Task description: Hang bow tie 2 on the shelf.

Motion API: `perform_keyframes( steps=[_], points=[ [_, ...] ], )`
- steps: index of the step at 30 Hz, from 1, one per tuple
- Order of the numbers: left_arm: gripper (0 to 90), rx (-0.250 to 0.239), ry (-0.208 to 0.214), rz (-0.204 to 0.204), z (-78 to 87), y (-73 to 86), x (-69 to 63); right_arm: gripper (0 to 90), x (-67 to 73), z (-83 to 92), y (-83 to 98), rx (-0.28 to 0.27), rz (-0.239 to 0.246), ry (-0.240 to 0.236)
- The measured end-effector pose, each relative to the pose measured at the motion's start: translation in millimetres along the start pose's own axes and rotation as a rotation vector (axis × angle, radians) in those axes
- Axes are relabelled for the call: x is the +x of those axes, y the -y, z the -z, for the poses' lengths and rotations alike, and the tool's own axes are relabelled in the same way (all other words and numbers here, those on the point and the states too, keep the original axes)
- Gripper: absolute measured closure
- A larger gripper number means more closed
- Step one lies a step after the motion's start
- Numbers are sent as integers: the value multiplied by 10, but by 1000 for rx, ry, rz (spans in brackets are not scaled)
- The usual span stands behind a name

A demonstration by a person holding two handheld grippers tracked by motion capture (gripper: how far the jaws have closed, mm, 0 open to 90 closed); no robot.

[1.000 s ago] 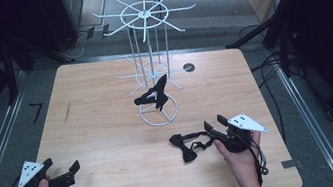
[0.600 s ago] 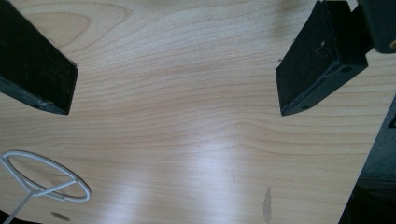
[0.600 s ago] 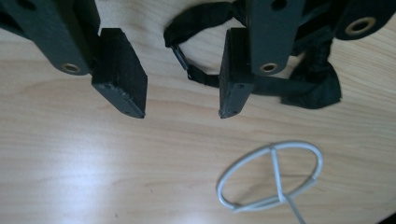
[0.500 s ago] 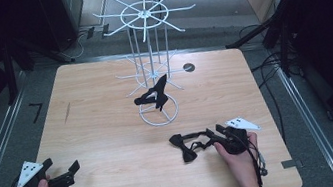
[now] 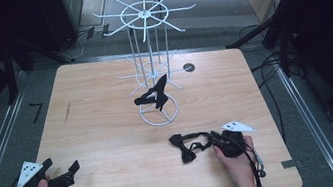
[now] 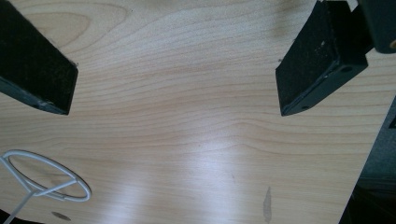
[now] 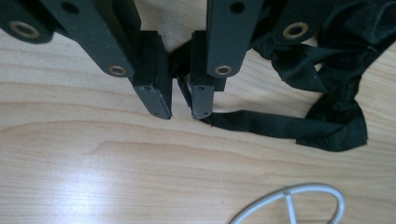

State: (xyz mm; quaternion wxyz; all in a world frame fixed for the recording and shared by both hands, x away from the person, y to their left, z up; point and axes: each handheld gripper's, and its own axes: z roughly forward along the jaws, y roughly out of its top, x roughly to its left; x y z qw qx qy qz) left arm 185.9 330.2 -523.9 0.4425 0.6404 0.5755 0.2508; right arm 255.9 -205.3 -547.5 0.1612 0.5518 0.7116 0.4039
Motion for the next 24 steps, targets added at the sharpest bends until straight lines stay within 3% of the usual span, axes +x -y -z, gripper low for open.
perform_keyframes(
  steps=[10, 16, 24],
  points=[
    [0, -3, 0, 2, 1, 1, 2, 896, 50, 26, 30, -29, 46, 25],
    [0, 1, -3, 0, -3, -1, -2, 897, 129, 176, -38, -153, 99, 12],
    [0, 1, -8, -1, -2, -1, -5, 897, 272, 331, -160, -248, 154, 7]
  ],
)
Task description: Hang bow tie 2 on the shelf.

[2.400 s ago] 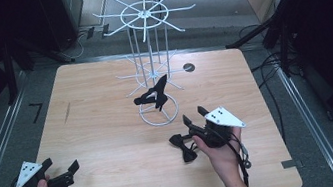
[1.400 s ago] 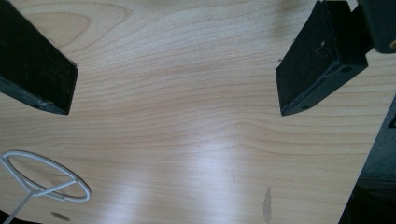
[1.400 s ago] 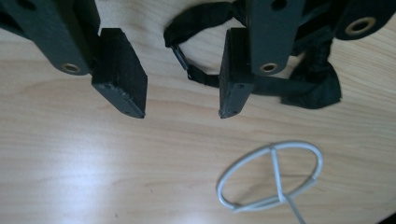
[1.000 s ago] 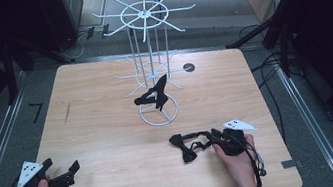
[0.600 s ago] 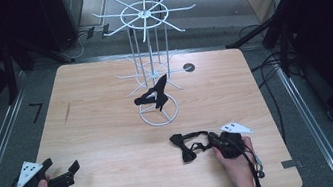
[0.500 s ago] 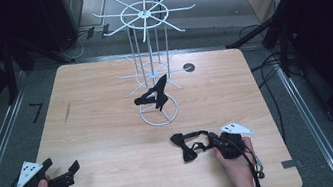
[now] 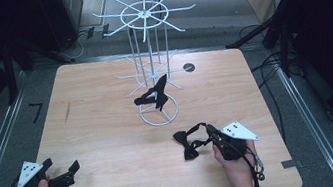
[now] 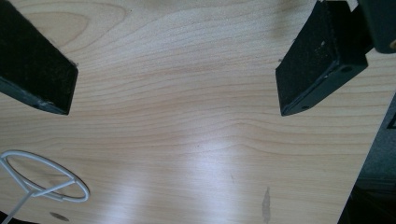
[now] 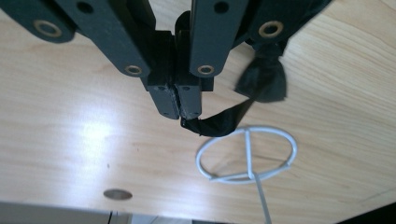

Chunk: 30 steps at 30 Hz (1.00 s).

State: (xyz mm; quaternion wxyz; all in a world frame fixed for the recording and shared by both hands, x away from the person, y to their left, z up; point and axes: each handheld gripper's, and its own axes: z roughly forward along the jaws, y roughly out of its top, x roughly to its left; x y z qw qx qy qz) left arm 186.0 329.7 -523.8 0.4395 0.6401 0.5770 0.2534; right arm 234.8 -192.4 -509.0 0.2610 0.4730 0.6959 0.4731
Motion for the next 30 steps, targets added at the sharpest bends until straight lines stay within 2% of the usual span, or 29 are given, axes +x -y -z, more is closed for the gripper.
perform_keyframes(
  steps=[9, 17, 30],
  points=[
    [0, 4, 1, -4, -2, -2, -2, 897, 0, 126, -196, -72, 21, 9],
    [0, 6, 4, -5, -5, -2, -3, 897, 74, 167, -343, -106, 53, 0],
    [0, 3, 5, -5, -2, -2, -3, 897, 209, 192, -626, -169, 71, -27]
  ],
)
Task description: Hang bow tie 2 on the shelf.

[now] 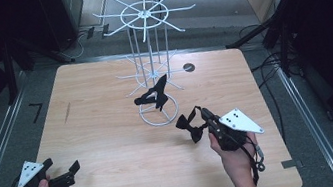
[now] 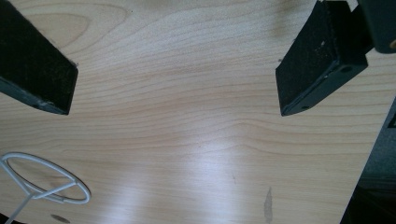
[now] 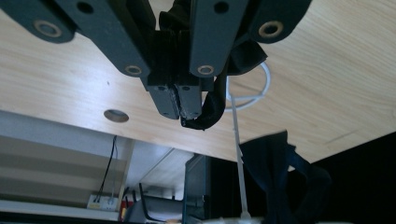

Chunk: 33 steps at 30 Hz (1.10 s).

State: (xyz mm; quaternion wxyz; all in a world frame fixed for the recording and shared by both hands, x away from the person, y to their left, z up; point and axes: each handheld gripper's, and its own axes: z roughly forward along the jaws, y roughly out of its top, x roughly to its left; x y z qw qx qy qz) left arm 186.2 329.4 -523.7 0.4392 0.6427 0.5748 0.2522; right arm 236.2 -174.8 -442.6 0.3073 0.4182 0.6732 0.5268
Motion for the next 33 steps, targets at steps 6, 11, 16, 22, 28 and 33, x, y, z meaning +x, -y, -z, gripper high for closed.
perform_keyframes(
  steps=[6, 11, 16, 22, 28, 33],
  points=[
    [0, -2, 1, 2, 2, 1, 3, 897, 71, -15, -145, -23, 17, -9],
    [0, -4, 1, 4, 2, 2, 3, 897, 97, -33, -222, -38, 17, -13],
    [0, -5, 2, 4, 4, 3, 4, 897, 117, -43, -299, -56, 17, -16],
    [0, -3, 2, 4, 4, 2, 4, 897, 137, -41, -403, -71, 24, -18],
    [0, -3, 3, 3, 5, 2, 5, 897, 132, -69, -465, -78, 25, -18],
    [0, -4, 2, 4, 4, 2, 3, 897, 137, -84, -516, -85, 26, -22]
  ],
)
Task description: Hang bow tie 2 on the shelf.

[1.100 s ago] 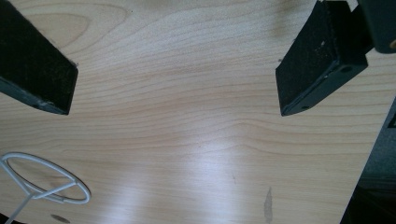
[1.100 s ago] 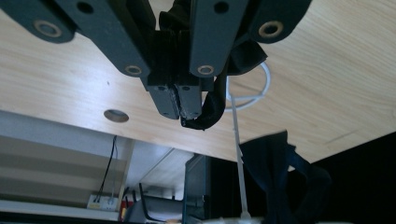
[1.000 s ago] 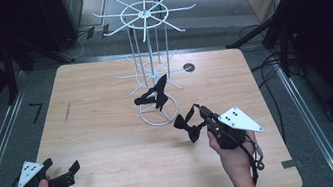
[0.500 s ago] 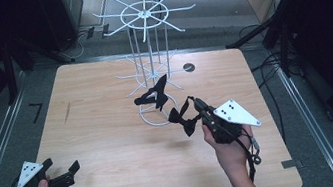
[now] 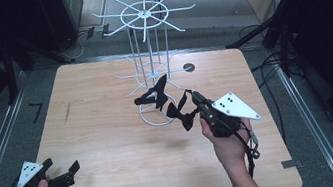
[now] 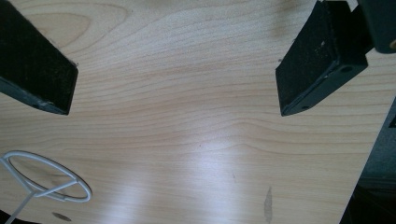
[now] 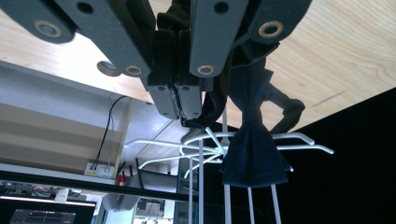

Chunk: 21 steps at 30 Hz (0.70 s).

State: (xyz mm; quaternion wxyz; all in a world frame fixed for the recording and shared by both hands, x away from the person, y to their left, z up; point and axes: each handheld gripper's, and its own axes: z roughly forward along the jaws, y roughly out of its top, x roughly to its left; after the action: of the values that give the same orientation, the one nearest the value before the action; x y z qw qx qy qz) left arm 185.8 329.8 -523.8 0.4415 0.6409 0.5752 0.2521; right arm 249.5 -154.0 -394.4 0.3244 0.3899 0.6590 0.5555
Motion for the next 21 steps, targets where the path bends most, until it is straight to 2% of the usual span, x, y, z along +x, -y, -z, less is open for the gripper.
perform_keyframes(
  steps=[8, 21],
  points=[
    [0, -5, 4, 4, 1, 2, 7, 897, 10, -41, -78, -2, 0, -6],
    [0, -5, 3, 3, 0, 2, 6, 897, -62, -223, -53, 33, -45, -22]
  ],
)
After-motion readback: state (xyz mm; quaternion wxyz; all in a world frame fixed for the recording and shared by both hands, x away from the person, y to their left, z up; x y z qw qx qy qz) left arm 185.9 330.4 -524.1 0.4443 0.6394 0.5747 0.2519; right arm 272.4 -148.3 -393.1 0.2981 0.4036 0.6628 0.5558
